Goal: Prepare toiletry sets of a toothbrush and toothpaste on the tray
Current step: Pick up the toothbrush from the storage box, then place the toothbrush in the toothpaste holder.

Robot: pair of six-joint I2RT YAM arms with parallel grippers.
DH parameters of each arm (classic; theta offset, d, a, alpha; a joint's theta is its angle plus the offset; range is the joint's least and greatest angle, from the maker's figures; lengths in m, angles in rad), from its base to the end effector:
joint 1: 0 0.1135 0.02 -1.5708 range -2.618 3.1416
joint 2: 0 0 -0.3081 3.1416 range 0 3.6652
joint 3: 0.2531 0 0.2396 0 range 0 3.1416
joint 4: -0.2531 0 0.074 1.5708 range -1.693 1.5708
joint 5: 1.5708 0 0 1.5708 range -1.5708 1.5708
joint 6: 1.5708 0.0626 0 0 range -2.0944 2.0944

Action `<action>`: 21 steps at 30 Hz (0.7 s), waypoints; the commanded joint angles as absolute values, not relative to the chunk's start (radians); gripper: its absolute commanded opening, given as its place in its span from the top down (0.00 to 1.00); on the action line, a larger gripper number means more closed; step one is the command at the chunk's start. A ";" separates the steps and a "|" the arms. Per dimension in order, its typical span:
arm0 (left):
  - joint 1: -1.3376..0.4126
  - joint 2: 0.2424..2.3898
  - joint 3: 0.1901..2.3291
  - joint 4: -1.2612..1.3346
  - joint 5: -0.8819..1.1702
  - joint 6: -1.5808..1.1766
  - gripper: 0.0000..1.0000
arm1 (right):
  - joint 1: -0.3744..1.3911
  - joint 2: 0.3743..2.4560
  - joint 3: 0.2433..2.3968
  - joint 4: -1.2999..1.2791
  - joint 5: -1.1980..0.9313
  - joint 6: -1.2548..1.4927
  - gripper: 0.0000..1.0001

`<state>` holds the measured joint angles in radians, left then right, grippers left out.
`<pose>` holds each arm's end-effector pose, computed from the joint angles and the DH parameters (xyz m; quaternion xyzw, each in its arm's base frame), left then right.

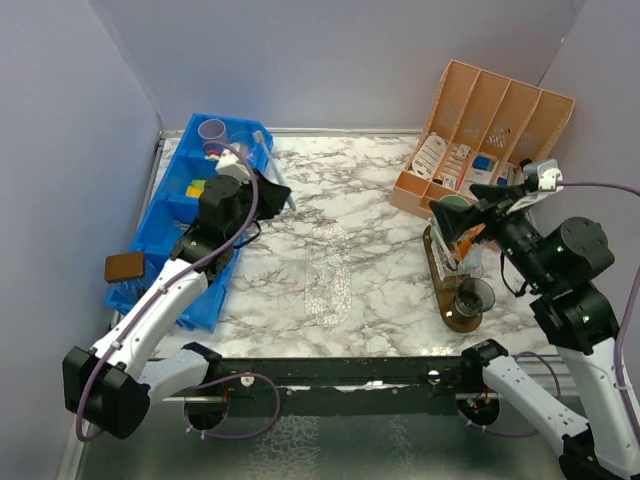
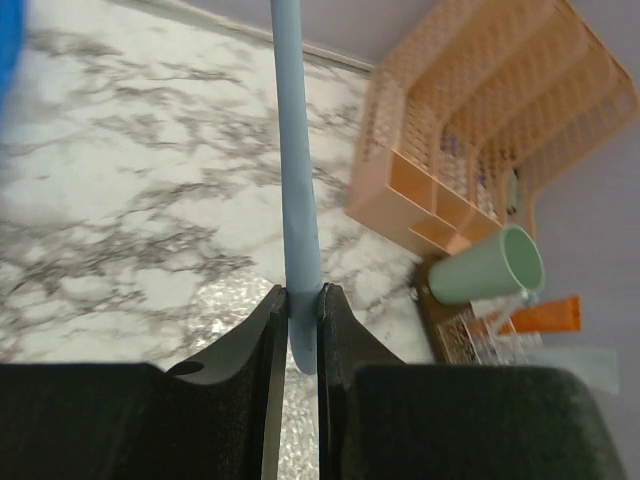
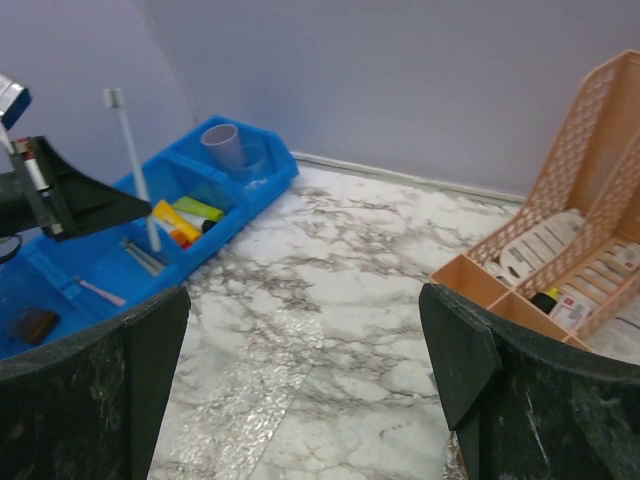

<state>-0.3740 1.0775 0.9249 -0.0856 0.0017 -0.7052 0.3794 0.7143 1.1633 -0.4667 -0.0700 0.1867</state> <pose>0.2282 -0.0897 0.3767 -0.1291 0.7754 -0.3181 0.5299 0.0974 0.0435 0.4677 -0.0930 0.7072 0.2196 0.6656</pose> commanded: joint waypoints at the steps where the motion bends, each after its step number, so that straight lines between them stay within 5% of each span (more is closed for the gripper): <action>1: -0.527 1.053 0.953 0.092 0.113 -0.503 1.00 | 0.376 0.670 1.028 -0.471 -0.222 0.268 0.00; 9: -0.711 1.221 1.099 0.185 0.117 -0.379 1.00 | 0.377 0.666 1.038 -0.453 -0.226 0.491 0.00; 21: -0.910 1.363 1.174 0.179 0.020 -0.102 1.00 | 0.377 0.717 1.069 -0.438 -0.267 0.279 0.05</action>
